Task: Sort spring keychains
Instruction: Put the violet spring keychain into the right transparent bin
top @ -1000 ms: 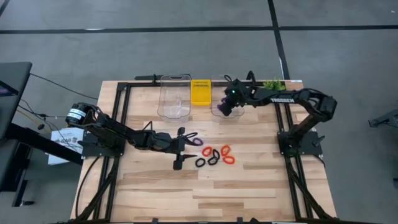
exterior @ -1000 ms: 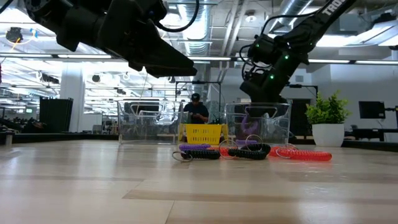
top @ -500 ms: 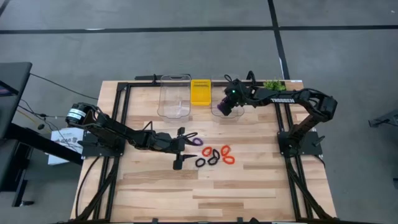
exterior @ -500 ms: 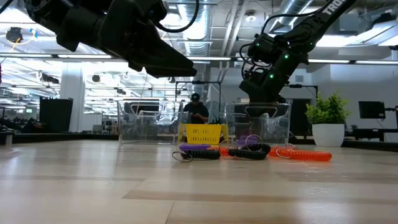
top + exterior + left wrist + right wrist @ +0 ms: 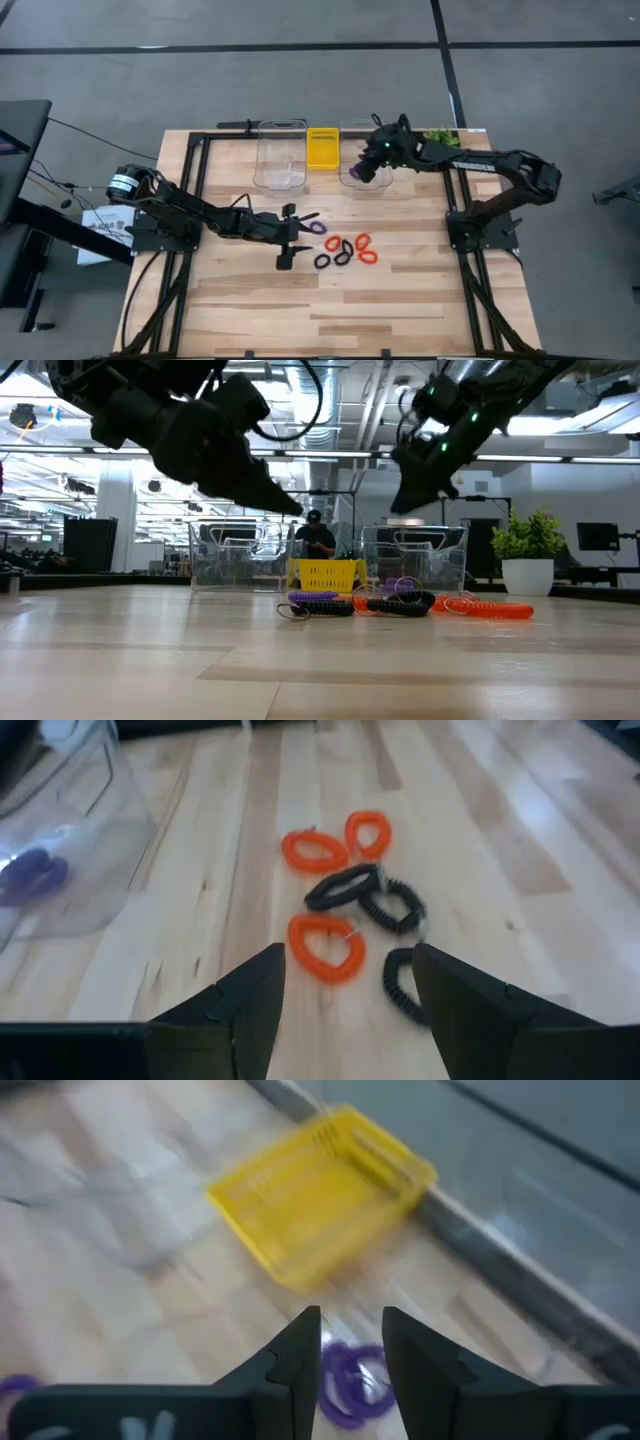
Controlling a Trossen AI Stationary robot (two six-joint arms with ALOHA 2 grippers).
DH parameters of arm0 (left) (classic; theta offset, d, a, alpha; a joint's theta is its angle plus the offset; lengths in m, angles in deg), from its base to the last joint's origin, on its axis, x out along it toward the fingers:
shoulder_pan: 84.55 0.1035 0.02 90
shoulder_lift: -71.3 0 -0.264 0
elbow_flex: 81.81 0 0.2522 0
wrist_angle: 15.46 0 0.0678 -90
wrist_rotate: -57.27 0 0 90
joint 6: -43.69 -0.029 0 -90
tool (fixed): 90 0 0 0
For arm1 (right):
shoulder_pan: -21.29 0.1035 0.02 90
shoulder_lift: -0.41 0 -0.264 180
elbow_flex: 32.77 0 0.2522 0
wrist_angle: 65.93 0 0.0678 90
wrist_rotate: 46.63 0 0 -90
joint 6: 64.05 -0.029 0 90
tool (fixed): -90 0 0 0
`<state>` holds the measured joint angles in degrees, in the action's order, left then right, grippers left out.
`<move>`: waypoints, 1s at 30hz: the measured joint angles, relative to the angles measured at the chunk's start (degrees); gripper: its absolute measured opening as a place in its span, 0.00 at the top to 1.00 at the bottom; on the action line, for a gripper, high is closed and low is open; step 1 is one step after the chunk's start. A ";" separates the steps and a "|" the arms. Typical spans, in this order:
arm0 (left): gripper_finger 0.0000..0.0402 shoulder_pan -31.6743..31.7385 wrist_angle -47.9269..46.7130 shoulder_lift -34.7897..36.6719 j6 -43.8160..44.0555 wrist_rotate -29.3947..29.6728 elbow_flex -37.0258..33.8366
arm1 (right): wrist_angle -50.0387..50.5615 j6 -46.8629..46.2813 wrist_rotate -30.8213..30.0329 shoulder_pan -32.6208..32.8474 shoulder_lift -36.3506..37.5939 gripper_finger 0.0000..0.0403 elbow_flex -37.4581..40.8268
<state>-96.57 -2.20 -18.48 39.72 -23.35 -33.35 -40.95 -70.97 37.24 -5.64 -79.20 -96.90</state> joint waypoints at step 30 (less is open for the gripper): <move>0.45 6.88 6.26 -13.63 -3.71 0.04 -0.09 | 0.70 3.04 -16.83 34.32 13.10 0.76 -0.02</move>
<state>-89.69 4.06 -32.11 36.01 -23.31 -33.44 -40.25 -67.93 20.41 28.69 -66.09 -96.92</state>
